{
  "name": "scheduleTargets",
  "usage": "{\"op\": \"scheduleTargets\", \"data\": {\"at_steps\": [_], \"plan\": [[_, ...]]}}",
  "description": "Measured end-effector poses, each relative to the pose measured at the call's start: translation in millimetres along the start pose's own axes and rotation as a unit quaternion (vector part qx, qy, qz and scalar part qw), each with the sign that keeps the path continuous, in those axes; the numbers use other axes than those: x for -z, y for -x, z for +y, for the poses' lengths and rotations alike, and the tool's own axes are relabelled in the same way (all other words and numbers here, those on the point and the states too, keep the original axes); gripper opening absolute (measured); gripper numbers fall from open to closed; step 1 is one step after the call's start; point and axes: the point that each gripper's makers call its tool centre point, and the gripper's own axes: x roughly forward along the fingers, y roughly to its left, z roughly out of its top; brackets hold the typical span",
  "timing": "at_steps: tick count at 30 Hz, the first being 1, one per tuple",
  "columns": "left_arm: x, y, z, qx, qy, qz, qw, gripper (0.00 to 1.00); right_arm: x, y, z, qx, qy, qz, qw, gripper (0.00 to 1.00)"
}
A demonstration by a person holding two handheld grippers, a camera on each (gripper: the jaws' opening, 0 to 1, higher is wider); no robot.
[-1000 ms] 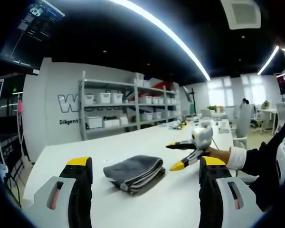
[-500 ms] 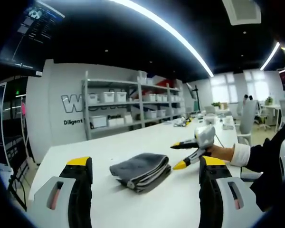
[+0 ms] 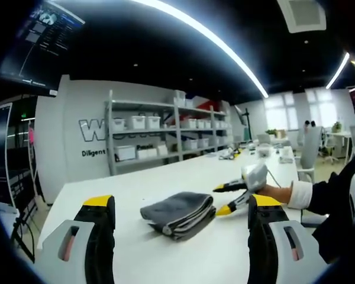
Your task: Open the folded towel by lifting each exposed corner and separating the folded layers until the towel lies flat within the target outline without major curled edges
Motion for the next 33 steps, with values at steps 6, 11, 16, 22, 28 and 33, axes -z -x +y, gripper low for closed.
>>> {"op": "scheduleTargets", "data": {"at_steps": [6,11,16,22,28,33], "plan": [[2.0,-2,0.3,0.001,0.002,0.004,1.0,0.92,2.0,-2,0,-0.001,0.008,0.005,1.0,0.55],[3.2,-3,2.0,-0.003,0.002,0.007,1.0,0.91,0.2,-3,3,-0.006,0.012,0.002,0.9999,0.47],[6.8,-4,2.9,-0.008,-0.001,0.012,0.9999,0.91,-2.1,-4,8,-0.013,0.021,-0.003,0.9997,0.39],[16.8,-8,7.3,-0.014,0.003,0.028,0.9995,0.92,-0.5,-8,14,-0.022,0.034,0.001,0.9992,0.28],[19.3,-9,7.7,-0.012,-0.001,0.033,0.9994,0.91,0.6,-9,14,-0.023,0.037,0.006,0.999,0.27],[22.9,-11,9.3,-0.015,-0.002,0.037,0.9992,0.91,0.0,-9,16,-0.027,0.036,0.004,0.999,0.21]]}}
